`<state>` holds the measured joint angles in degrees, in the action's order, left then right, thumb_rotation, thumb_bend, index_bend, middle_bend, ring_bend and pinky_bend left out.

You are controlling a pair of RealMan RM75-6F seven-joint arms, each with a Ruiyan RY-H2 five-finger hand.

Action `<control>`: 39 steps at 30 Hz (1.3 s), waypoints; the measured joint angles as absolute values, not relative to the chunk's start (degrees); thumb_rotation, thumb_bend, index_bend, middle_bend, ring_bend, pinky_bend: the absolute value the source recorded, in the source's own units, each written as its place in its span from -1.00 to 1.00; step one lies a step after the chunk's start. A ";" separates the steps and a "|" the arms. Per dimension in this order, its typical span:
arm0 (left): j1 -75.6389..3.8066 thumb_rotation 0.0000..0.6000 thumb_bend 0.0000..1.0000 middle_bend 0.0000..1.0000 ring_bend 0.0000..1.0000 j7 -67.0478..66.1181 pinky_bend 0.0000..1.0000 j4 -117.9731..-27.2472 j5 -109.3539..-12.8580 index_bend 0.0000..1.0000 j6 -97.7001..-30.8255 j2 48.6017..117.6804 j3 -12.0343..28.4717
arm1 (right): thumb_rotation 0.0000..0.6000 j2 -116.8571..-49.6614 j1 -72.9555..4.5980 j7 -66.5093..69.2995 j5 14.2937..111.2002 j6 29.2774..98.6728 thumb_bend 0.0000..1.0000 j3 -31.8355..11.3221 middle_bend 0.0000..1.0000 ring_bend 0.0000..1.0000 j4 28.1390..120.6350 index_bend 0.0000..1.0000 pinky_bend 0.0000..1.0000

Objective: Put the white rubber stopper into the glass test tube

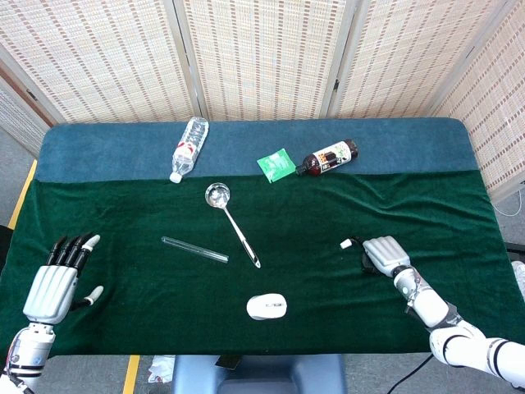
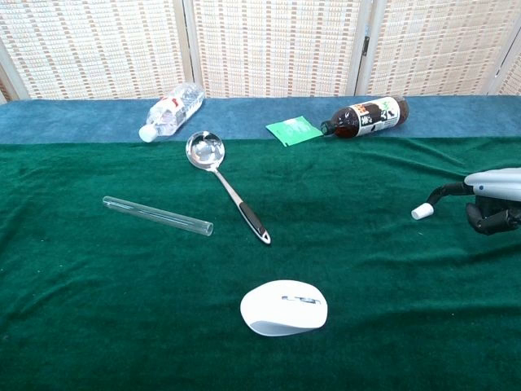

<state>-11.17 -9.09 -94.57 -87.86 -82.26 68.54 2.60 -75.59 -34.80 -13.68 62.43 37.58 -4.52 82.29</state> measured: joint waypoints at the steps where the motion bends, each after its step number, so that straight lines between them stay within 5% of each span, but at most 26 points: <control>1: -11.15 1.00 -0.47 -0.79 -0.77 -9.07 -1.00 -94.58 -87.83 -0.80 -82.26 68.54 2.60 | 0.26 -75.52 -34.85 -13.53 62.69 37.82 0.91 -4.44 0.84 1.00 82.65 -0.72 0.97; 25: -11.21 1.00 -0.47 -0.79 -0.78 -8.68 -1.00 -94.08 -88.01 -0.80 -82.27 68.85 2.49 | 0.24 -71.86 -33.95 -16.43 66.05 46.39 0.90 -1.48 0.82 1.00 92.48 -0.78 0.97; 30: -11.42 1.00 -0.47 -0.79 -0.78 -8.51 -1.00 -94.07 -88.44 -0.80 -82.43 69.01 2.62 | 0.25 -69.87 -32.66 -17.09 66.98 50.83 0.49 -1.77 0.79 1.00 95.35 -0.85 0.97; 33: -11.58 1.00 -0.47 -0.79 -0.79 -8.62 -1.00 -94.15 -88.65 -0.80 -82.30 69.05 2.60 | 0.32 -69.57 -31.75 -17.49 68.35 54.69 0.09 -2.30 0.78 1.00 95.71 -0.85 0.96; 39: -11.57 1.00 -0.47 -0.79 -0.80 -8.68 -1.00 -94.46 -89.07 -0.80 -82.68 69.00 2.56 | 0.79 -70.38 -30.88 -20.29 71.59 59.51 -0.28 -2.99 0.79 1.00 93.17 -0.76 0.98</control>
<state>-11.57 -8.68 -94.46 -89.07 -82.68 69.00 2.56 -70.38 -30.88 -20.29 71.59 59.51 -2.99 93.17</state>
